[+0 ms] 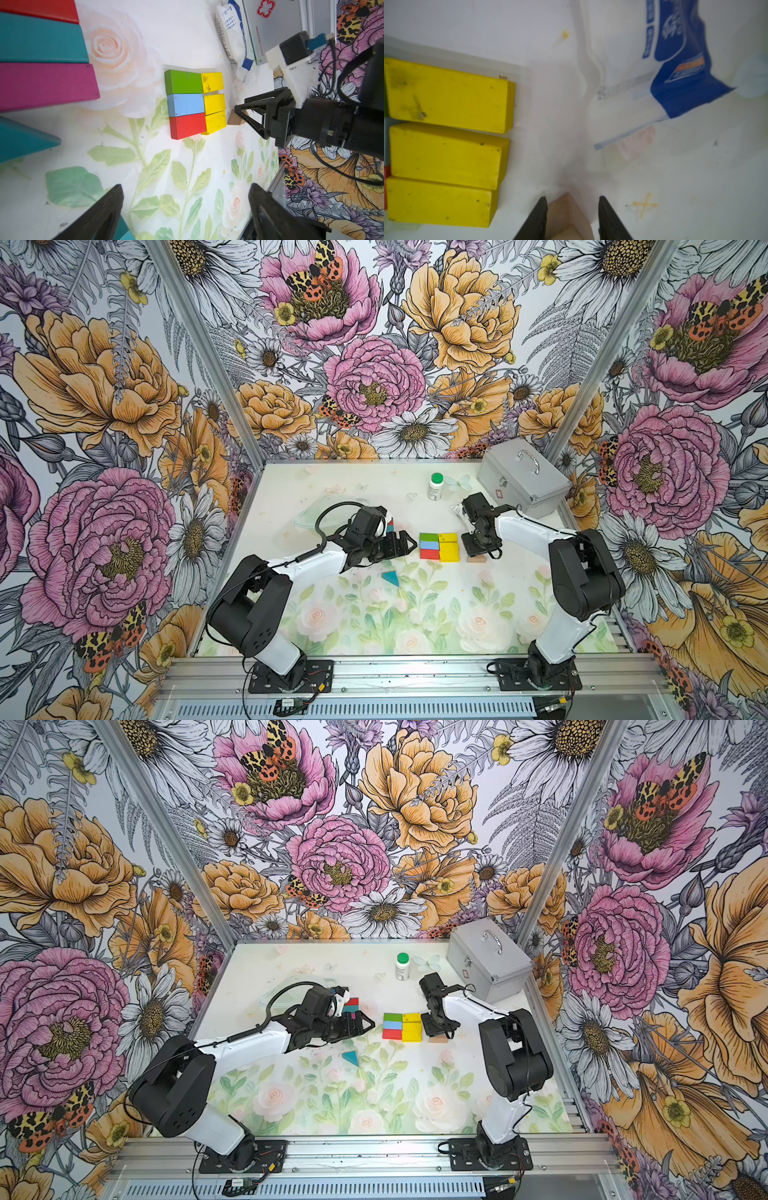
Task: Assemble a piece of candy with building blocks
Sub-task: Move the building block to the center of the board.
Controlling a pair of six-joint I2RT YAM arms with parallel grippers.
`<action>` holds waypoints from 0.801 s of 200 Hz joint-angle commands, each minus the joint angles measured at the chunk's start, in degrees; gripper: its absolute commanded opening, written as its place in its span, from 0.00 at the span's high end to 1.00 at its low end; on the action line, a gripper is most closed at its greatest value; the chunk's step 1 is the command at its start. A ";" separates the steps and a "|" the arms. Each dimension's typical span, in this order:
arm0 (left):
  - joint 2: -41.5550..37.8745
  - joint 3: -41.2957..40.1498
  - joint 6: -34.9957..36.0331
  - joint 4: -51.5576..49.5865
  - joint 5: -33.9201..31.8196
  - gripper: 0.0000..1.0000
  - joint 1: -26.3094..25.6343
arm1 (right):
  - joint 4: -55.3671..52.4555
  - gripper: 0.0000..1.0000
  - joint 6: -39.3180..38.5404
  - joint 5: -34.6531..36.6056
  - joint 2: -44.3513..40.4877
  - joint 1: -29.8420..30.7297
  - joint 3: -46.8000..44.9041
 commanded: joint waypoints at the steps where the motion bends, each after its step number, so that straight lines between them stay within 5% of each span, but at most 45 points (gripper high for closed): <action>1: -1.78 -1.20 0.73 1.95 1.92 0.06 0.90 | -1.30 0.58 -1.16 1.73 -1.52 -0.45 -0.67; 78: -3.16 -4.08 0.62 3.15 1.78 0.06 1.28 | -6.05 0.58 -2.87 7.05 -3.90 -0.75 -1.57; 126: -3.94 -3.88 0.44 3.35 2.46 0.06 1.34 | -1.98 0.50 2.84 -4.15 -10.94 -0.22 3.53; 160: -4.63 -4.14 0.16 3.35 2.31 0.06 1.17 | 13.78 0.42 12.24 -13.49 -13.57 0.64 0.30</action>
